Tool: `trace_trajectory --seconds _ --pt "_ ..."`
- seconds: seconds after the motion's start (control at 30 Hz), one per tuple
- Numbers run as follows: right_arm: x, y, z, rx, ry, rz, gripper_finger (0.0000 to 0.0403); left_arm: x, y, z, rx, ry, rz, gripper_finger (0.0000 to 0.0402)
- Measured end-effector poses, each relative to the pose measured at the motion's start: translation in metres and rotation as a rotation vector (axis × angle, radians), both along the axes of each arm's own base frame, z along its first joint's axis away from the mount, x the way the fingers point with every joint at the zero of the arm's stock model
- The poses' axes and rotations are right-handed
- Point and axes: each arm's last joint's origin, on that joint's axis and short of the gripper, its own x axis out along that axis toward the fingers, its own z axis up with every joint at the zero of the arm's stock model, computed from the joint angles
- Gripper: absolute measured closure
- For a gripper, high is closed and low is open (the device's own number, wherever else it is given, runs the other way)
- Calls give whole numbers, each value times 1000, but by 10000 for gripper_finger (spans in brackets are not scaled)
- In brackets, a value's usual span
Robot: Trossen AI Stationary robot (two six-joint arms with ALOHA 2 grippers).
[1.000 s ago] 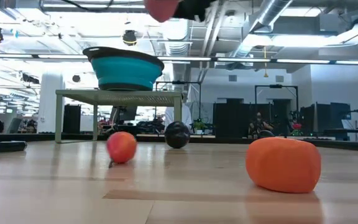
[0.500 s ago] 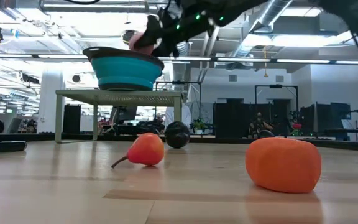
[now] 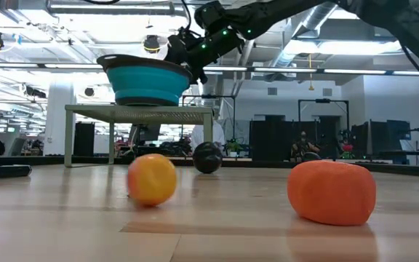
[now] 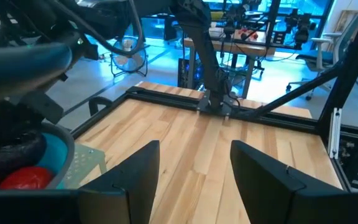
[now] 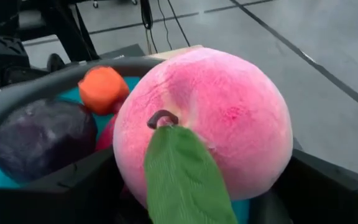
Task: Pick & Place Fruit
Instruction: Put the pink peach into the blue strainer bowl on the shelf
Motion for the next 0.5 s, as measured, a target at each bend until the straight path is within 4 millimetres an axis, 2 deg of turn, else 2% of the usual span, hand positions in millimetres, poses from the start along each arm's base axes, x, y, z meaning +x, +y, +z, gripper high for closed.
trace_trajectory --seconds 0.33,0.5 --pt "0 2 0 -45 19 26 6 0 0 0 -1 -1 0 211" --pt "-2 5 8 -43 25 30 6 0 0 0 -3 -3 0 211"
